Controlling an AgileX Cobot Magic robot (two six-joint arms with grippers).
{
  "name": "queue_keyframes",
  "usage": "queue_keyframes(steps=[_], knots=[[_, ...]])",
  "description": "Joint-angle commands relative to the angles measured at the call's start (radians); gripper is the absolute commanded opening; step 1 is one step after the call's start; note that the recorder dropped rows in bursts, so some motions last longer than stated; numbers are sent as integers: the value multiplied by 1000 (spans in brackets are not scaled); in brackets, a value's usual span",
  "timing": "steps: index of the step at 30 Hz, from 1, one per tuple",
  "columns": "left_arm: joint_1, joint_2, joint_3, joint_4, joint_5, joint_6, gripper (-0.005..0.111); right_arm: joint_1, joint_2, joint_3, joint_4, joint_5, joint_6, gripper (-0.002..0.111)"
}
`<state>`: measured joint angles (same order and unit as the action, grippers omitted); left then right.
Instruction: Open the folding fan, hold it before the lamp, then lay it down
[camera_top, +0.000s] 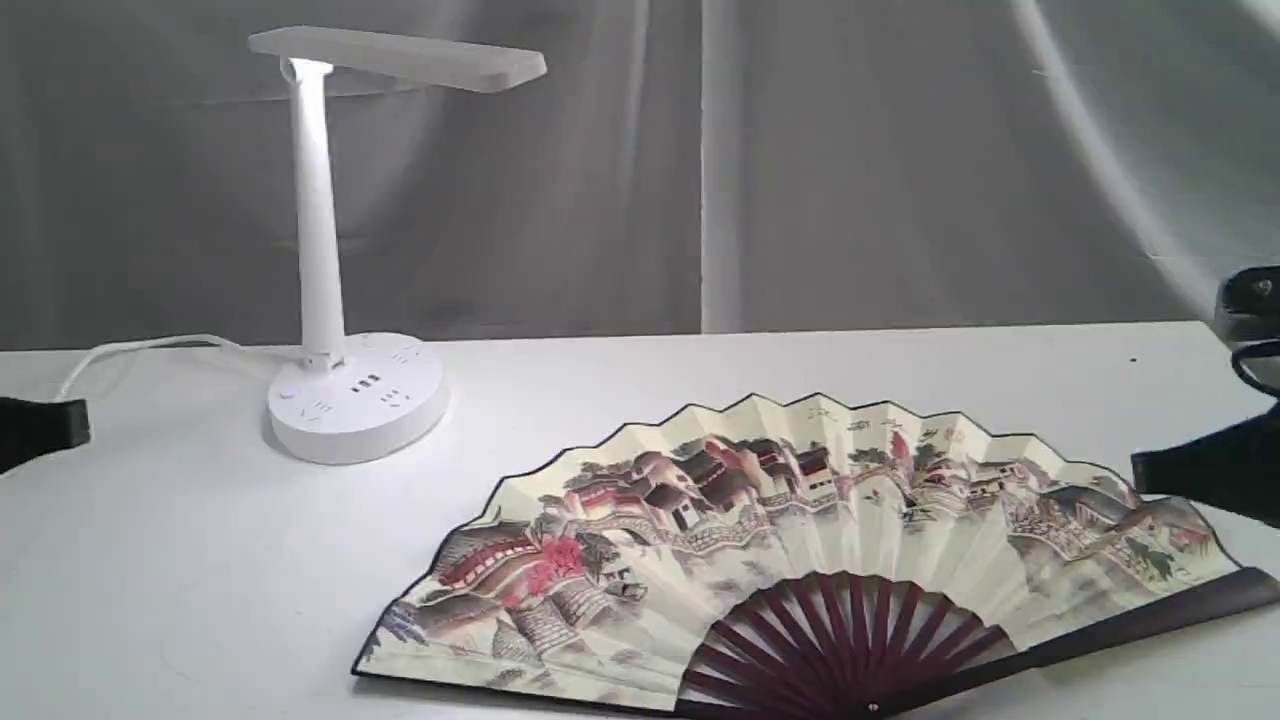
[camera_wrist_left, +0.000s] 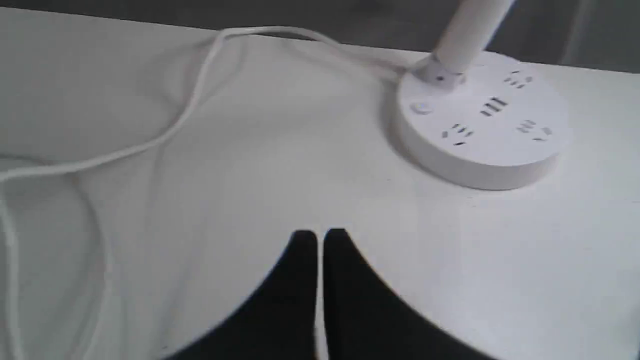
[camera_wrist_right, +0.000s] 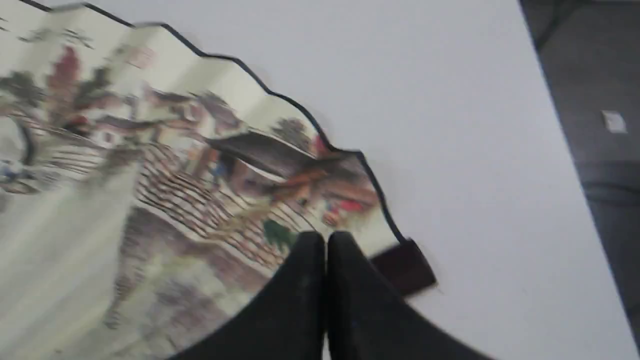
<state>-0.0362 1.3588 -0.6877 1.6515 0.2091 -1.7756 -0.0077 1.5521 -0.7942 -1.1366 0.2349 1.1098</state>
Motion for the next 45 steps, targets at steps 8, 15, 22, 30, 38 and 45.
queue_keyframes(steps=[8,15,22,30,38,45], knots=[[-63,-30,47,-513,163,410,2,173,-9,0,966,378,-611,0],[-192,-34,-19,-1001,289,909,0,174,-14,-108,1137,655,-924,0],[-490,-84,-120,-1012,690,939,0,198,-92,-10,1115,581,-924,0],[-562,-213,36,-1449,518,1173,0,198,-334,177,1122,347,-922,0],[-562,-242,98,-1799,826,1590,0,198,-607,313,1122,180,-924,0],[-560,-237,-20,-1899,975,1600,0,198,-867,437,1127,97,-917,0]])
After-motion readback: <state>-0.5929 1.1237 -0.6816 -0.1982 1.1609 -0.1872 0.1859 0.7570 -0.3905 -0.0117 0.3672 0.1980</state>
